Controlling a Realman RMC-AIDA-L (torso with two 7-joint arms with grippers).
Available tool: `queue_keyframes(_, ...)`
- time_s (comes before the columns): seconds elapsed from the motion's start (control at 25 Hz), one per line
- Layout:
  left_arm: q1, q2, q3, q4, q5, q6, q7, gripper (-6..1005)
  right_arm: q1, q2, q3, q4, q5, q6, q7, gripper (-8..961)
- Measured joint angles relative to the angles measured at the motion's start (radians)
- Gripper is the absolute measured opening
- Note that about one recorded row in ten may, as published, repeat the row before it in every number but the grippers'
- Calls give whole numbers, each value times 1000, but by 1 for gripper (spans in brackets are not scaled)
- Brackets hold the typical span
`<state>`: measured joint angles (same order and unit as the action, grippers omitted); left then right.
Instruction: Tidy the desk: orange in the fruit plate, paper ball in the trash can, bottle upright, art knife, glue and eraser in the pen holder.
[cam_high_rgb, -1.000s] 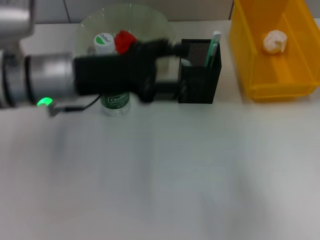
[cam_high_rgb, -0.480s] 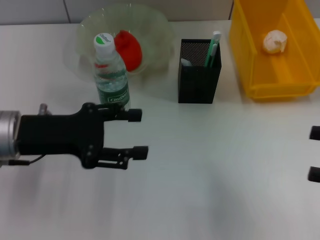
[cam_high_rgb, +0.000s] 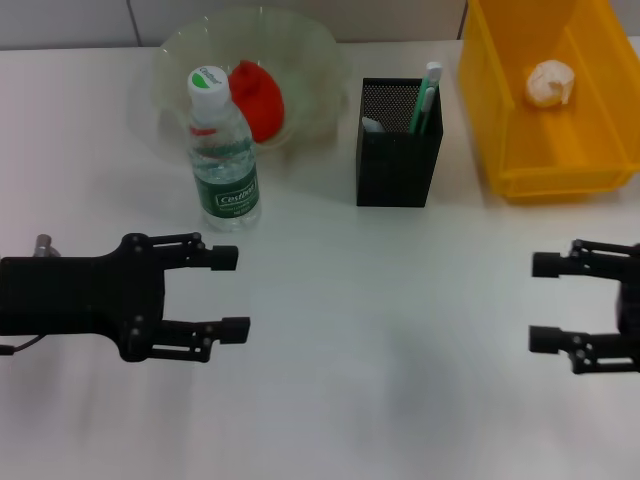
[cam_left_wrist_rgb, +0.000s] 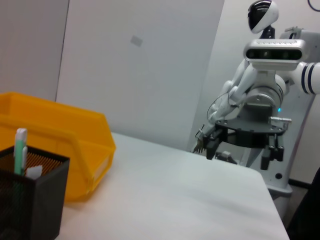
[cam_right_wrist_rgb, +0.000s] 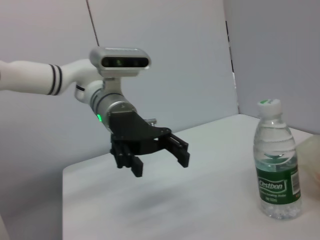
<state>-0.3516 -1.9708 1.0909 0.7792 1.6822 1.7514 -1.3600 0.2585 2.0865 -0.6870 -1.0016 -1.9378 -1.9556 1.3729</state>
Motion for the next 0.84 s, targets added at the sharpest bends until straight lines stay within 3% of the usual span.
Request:
queue_keyframes(0.16, 7, 14, -37, -9, 27, 4, 12, 814, 27, 0, -16, 28, 1, 35, -4, 795)
queue_keyframes(0.84, 12, 22, -66, -12, 61, 14, 25, 815, 61, -3, -69, 52, -1, 98, -1, 795)
